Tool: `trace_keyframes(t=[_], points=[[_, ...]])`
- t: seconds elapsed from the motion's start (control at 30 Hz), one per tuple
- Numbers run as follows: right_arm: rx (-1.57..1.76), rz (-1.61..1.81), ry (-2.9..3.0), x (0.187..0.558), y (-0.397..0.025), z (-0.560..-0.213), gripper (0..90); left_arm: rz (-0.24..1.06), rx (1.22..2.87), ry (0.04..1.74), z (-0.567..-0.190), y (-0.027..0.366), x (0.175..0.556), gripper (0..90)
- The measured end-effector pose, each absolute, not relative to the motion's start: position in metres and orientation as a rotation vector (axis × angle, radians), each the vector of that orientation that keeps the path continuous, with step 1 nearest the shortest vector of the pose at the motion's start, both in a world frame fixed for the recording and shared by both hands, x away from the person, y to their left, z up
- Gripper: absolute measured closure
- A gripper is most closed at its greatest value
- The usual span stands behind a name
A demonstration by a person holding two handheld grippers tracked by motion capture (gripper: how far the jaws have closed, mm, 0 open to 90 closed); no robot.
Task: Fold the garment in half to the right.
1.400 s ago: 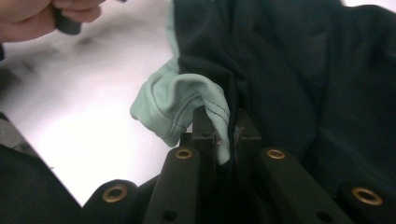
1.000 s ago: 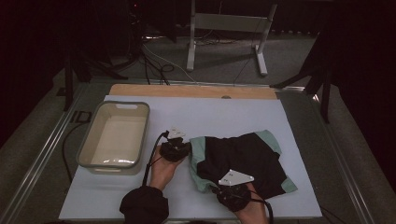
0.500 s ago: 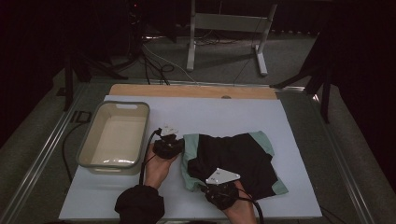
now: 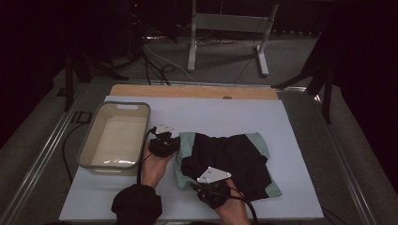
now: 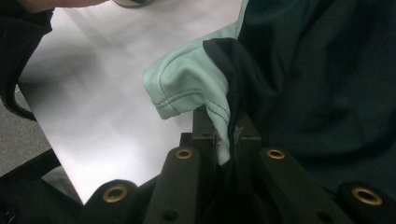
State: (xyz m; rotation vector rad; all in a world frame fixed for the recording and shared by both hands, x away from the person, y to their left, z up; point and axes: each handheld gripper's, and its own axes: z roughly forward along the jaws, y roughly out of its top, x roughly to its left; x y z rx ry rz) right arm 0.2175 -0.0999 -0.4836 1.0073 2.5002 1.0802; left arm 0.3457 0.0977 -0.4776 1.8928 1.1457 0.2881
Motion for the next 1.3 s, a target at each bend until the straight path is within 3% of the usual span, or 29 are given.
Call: trace_keyframes(t=[0.27,1.3], points=[[0.992,1.093,2.494,0.219,-0.091,-0.483,83.7,0.301,1.891,1.149,-0.473,0.097,0.347,87.5],[1.039,1.126,2.407,0.215,-0.126,-0.469,83.6,0.275,1.914,1.070,-0.454,0.074,0.350,87.0]])
